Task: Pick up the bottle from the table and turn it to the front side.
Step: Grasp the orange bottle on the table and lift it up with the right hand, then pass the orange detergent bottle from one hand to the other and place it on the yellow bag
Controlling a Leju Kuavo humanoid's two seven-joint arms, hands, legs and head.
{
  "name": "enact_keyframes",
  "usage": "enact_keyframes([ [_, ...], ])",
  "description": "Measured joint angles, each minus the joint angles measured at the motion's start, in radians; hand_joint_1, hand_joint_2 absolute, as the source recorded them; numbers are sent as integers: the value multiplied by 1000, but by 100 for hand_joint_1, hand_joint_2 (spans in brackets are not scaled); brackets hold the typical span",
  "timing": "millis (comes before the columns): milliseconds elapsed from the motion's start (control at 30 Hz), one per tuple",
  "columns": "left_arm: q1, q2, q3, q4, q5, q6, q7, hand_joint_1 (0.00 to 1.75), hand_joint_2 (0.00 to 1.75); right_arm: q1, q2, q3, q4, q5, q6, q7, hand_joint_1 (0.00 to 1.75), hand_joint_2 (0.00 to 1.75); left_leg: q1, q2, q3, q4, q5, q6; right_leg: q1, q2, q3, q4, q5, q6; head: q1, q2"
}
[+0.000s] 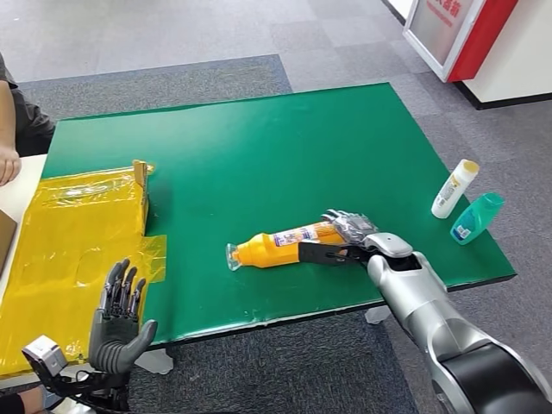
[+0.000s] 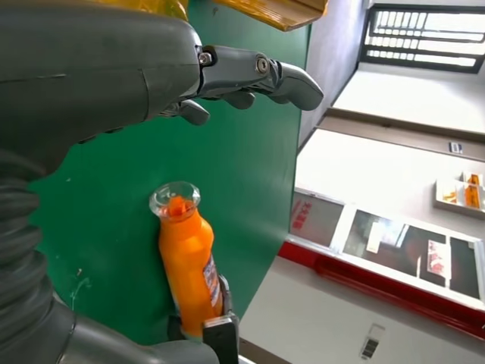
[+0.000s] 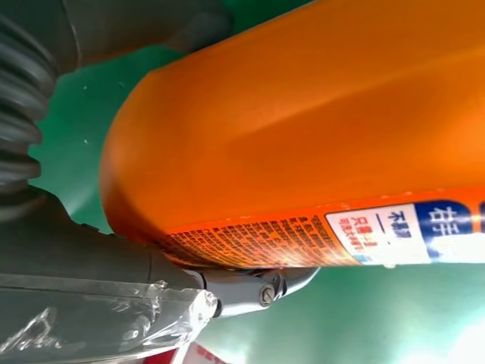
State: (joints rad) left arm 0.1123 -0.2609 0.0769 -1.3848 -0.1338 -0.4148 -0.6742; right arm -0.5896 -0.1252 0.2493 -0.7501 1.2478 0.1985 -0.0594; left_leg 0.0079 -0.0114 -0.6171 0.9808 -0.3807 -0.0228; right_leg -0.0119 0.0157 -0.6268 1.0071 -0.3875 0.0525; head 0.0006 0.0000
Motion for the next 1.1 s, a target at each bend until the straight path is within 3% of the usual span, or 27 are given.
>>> enact_keyframes([
  [267,3,9,-1,9,5,8,0,0,175,13,-21,22,-16,-68,-25,-26,175,175,0,0,0,0,0,0,0,0,0,0,1,0,0,0],
  [567,30,5,8,0,-2,17,10,0,175,219,-35,18,-342,-193,-93,-43,175,175,0,-1,-2,0,-1,0,0,-1,-1,0,-1,0,0,0],
  [733,48,-9,17,-26,-15,13,23,0,175,333,-2,0,-559,-243,-132,-53,175,175,0,-1,-2,0,-2,0,0,-1,-2,0,-3,-1,0,0],
  [933,55,-18,26,-40,-22,10,32,0,175,383,23,-21,-668,-282,-140,-71,175,175,0,-1,-2,0,-2,1,0,-1,-1,0,-3,-1,0,0],
  [1100,58,-30,38,-50,-32,14,124,0,175,447,129,-76,-762,-431,-142,-127,175,175,0,-1,-2,0,-2,1,0,-1,-2,0,-3,-1,0,0],
])
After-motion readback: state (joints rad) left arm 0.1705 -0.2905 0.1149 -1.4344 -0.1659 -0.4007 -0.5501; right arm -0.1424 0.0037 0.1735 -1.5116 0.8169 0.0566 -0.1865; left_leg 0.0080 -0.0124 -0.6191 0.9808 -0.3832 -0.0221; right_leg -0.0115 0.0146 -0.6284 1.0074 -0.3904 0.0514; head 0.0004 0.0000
